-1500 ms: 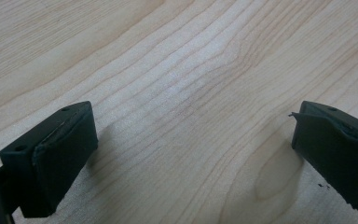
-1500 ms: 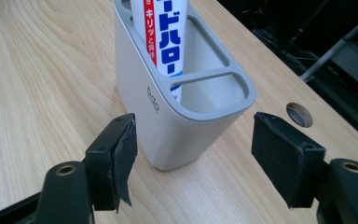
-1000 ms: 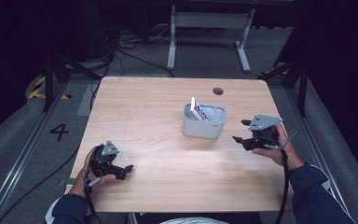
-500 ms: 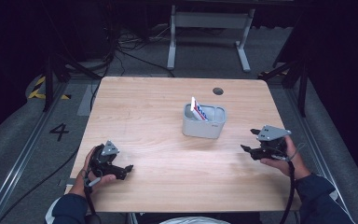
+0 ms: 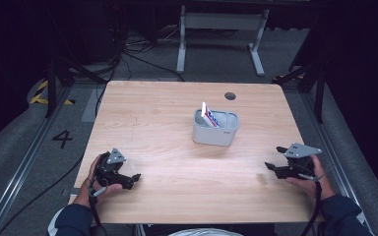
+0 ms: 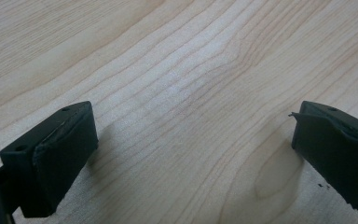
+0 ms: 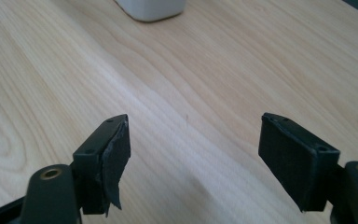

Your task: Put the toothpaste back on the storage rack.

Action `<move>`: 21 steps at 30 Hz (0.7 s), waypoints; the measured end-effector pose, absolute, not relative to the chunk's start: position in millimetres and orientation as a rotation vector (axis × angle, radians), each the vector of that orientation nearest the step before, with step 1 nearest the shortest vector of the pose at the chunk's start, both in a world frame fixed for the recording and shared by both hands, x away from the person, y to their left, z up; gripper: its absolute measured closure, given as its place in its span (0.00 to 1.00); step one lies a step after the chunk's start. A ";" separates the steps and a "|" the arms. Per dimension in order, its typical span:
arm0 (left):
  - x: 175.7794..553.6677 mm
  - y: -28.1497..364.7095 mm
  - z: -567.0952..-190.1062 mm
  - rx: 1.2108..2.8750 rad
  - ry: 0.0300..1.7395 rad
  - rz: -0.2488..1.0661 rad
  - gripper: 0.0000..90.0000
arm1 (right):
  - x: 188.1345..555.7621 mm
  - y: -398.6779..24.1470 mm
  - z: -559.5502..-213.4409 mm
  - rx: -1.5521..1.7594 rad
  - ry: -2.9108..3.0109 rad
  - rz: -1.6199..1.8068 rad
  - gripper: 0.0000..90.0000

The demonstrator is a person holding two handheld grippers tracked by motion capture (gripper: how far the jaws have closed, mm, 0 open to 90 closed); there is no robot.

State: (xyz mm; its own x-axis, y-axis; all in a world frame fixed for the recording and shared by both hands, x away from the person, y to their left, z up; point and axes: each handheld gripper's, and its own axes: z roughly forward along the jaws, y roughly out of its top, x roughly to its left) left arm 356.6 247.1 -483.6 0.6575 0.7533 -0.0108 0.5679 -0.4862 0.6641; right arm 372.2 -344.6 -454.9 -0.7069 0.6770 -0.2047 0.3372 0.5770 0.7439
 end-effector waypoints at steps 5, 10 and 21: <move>356.6 247.1 -483.6 2.229 1.020 0.373 0.00 | 360.2 -358.0 -463.3 0.871 2.341 0.986 0.28; 356.7 247.2 -483.5 2.230 1.019 0.373 0.00 | 353.4 -371.2 -472.2 0.986 2.342 0.993 0.27; 356.8 247.2 -483.6 2.230 1.020 0.367 0.00 | 352.6 -382.7 -486.3 1.146 2.306 1.026 0.22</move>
